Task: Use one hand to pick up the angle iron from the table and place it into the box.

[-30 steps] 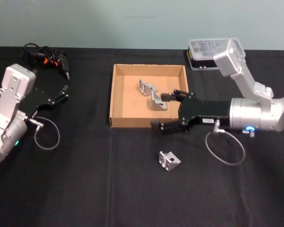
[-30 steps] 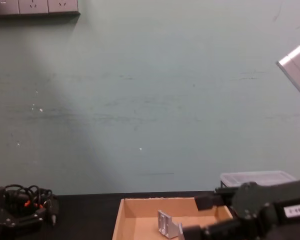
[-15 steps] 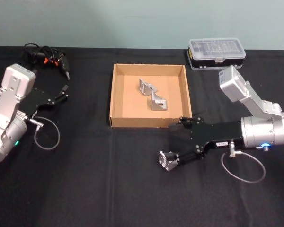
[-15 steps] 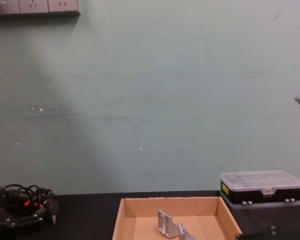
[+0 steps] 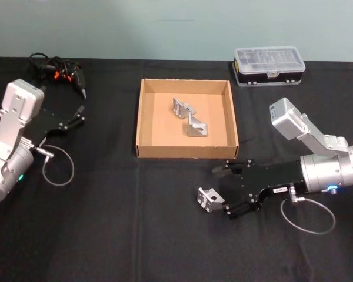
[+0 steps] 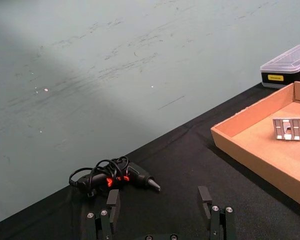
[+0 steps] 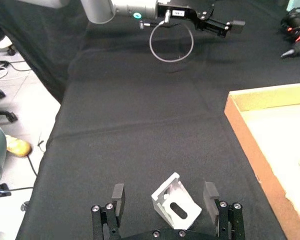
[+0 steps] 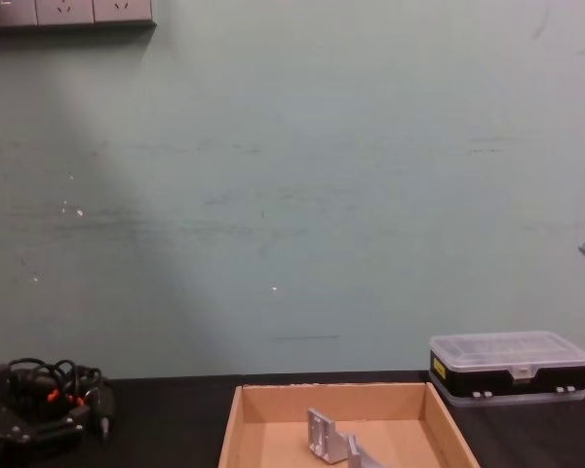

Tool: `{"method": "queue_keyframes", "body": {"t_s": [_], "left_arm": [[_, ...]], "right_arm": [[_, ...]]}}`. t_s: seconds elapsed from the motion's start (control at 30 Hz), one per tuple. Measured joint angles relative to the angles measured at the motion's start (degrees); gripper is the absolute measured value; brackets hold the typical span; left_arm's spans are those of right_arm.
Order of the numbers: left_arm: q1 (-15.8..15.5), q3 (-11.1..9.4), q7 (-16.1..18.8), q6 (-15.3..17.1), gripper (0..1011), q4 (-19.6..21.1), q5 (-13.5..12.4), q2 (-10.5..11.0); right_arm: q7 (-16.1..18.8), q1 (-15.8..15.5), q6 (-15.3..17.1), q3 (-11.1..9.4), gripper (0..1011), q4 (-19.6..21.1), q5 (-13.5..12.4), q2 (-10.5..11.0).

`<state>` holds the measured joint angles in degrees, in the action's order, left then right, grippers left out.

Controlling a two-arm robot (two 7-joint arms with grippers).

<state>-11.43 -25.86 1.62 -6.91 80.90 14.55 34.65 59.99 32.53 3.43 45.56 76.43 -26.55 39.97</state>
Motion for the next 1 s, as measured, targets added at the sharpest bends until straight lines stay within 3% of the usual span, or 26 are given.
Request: {"method": "queue_keyframes", "body": {"t_s": [0.43, 0.7, 1.0], "left_arm": [[0.00, 0.00, 0.00, 0.00, 1011, 0.00, 0.00, 0.00], [0.00, 0.00, 0.00, 0.00, 1011, 0.00, 0.00, 0.00], [0.00, 0.00, 0.00, 0.00, 1011, 0.00, 0.00, 0.00]], "right_arm": [[0.65, 1.18, -1.85, 1.66, 1003, -2.64, 1.18, -1.61], [0.46, 1.85, -3.86, 2.78, 1003, -4.04, 3.43, -2.77], [0.01, 1.89, -4.26, 2.98, 1003, -5.22, 3.99, -4.10]]}}
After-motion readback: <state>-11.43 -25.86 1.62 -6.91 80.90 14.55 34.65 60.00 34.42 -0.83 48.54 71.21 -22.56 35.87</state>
